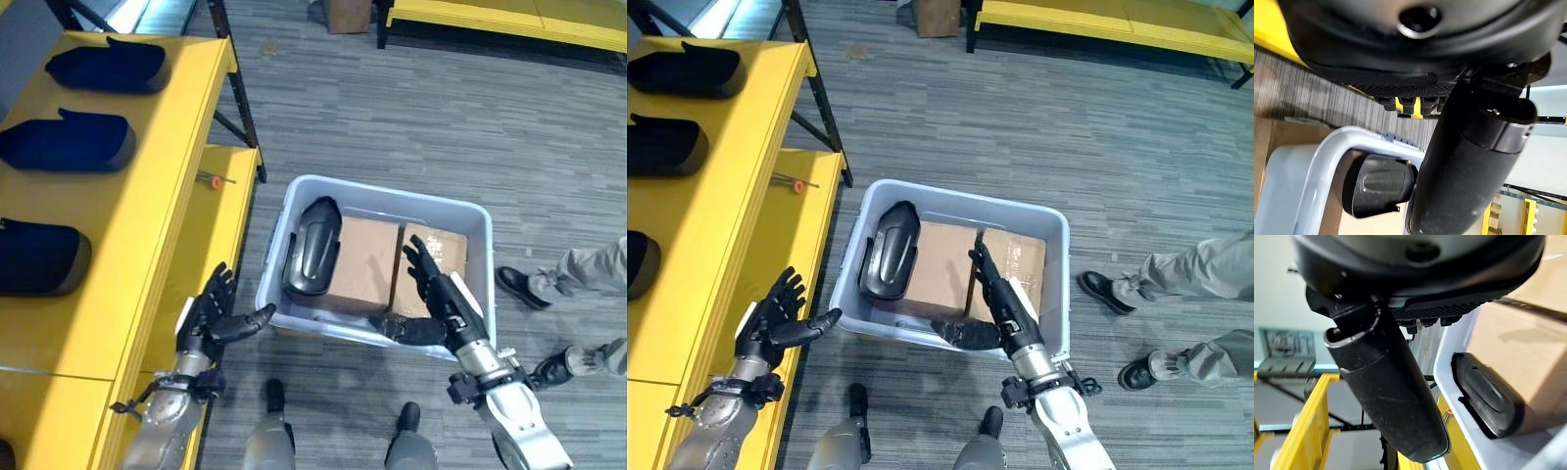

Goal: Move parts from the plastic box to the shelf.

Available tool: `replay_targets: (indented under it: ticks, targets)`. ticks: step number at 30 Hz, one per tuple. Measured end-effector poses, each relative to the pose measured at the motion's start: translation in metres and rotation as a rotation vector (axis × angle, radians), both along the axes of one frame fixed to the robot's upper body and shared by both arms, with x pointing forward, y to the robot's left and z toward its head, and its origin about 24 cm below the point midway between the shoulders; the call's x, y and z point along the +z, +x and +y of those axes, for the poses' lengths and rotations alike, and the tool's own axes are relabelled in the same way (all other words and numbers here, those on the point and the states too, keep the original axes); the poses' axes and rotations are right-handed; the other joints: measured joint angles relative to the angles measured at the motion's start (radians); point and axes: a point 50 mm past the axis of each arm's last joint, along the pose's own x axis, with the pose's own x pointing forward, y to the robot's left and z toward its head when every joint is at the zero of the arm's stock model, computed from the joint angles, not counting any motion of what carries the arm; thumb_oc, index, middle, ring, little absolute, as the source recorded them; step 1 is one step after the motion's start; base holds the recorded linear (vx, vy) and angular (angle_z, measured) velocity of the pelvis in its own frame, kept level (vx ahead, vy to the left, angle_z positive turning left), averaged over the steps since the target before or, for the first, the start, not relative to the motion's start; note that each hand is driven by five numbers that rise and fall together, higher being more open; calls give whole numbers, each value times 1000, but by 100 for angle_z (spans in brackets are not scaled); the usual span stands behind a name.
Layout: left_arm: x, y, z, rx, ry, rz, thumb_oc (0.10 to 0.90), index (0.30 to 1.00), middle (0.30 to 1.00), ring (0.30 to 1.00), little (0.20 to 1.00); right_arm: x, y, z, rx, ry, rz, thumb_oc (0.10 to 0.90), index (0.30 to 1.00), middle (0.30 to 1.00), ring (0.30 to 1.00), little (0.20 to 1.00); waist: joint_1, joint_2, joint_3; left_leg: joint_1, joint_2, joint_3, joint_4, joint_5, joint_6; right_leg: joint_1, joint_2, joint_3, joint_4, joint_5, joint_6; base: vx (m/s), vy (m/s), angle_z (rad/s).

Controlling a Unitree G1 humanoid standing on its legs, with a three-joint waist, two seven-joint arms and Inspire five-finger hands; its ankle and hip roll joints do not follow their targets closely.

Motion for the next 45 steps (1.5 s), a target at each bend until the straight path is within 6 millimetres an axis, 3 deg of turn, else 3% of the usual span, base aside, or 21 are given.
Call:
replay_targets:
  ticks: [3, 5, 10, 11, 13, 16, 20, 22, 25, 27, 30, 45]
  targets:
    - [-6, -3, -8, -28, -12, 25, 900, 1000, 1000, 1000, 1000, 19, 13, -2, 4, -123, -94, 900, 1000, 1000, 1000, 1000, 7, -28, 11, -53, 5, -8, 31, -1, -6, -3, 10, -20, -53, -8, 11, 1, 21, 3]
    - [-7, -3, -9, -33, -14, 25, 900, 1000, 1000, 1000, 1000, 32, 21, -2, -1, -181, -156, 900, 1000, 1000, 1000, 1000, 6, -35, 19, -84, 12, -19, 47, -2, -13, -14, 15, -33, -61, -20, 42, -14, -9, 8]
    - [-2, -4, -14, -45, -25, 5, 900, 1000, 1000, 1000, 1000, 63, 37, 7, 7, -310, -316, 900, 1000, 1000, 1000, 1000, 32, -22, 56, -135, 39, -37, 50, 7, -23, -53, 41, -41, -62, -19, 42, -34, -36, 2]
    - [1, 0, -18, -62, -33, -13, 900, 1000, 1000, 1000, 1000, 74, 47, 12, 3, -381, -383, 900, 1000, 1000, 1000, 1000, 51, -13, 98, -140, 40, -44, 47, 26, -21, -54, 45, -50, -62, -17, 40, -42, -47, 16]
    - [5, 3, -23, -78, -37, -27, 900, 1000, 1000, 1000, 1000, 79, 61, 15, 2, -476, -410, 900, 1000, 1000, 1000, 1000, 76, -2, 123, -156, 37, -57, 47, 33, -23, -59, 48, -64, -62, -16, 41, -50, -58, 19]
    - [18, 9, -29, -106, -48, -89, 900, 1000, 1000, 1000, 1000, 94, 81, 8, -40, -686, -470, 900, 1000, 1000, 1000, 1000, 134, 17, 185, -190, 36, -72, 48, 46, -23, -85, 50, -74, -51, -14, 43, -49, -72, 13]
    - [25, 16, -28, -109, -33, -112, 900, 1000, 1000, 1000, 1000, 86, 97, -2, -92, -850, -417, 900, 1000, 1000, 1000, 1000, 184, 26, 225, -219, 32, -93, 46, 51, -24, -90, 53, -111, -48, -17, 45, -49, -57, 21]
    - [28, 17, -24, -110, -11, -119, 900, 1000, 1000, 1000, 1000, 93, 105, -6, -88, -979, -441, 900, 1000, 1000, 1000, 1000, 186, 27, 228, -220, 32, -90, 47, 51, -23, -91, 53, -118, -44, -19, 47, -146, -71, 2]
    - [37, 21, -23, -128, 10, -156, 900, 1000, 1000, 1000, 1000, 138, 121, -18, -147, -1292, -569, 900, 1000, 1000, 1000, 1000, 183, 35, 235, -255, 47, -89, 51, 64, -26, -157, 59, -108, 8, -37, 45, -85, -80, -14]
    - [37, 20, -20, -118, 14, -152, 900, 1000, 1000, 1000, 1000, 155, 125, -28, -184, -1459, -605, 900, 1000, 1000, 1000, 1000, 184, 35, 235, -258, 58, -90, 48, 69, -28, -174, 66, -102, 29, -46, 40, -49, -56, -9]
    - [37, 18, -15, -95, 16, -155, 900, 1000, 1000, 1000, 1000, 175, 125, -27, -217, -1565, -681, 900, 1000, 1000, 1000, 1000, 181, 35, 236, -275, 75, -91, 43, 79, -35, -210, 78, -94, 56, -55, 32, -26, -65, -9]
    - [40, 20, -14, -88, 17, -175, 900, 1000, 1000, 1000, 1000, 170, 140, -36, -207, -1776, -624, 900, 1000, 1000, 1000, 1000, 180, 32, 236, -347, 93, -116, 24, 104, -39, -299, 93, -100, 109, -81, 16, 2, -25, 1]
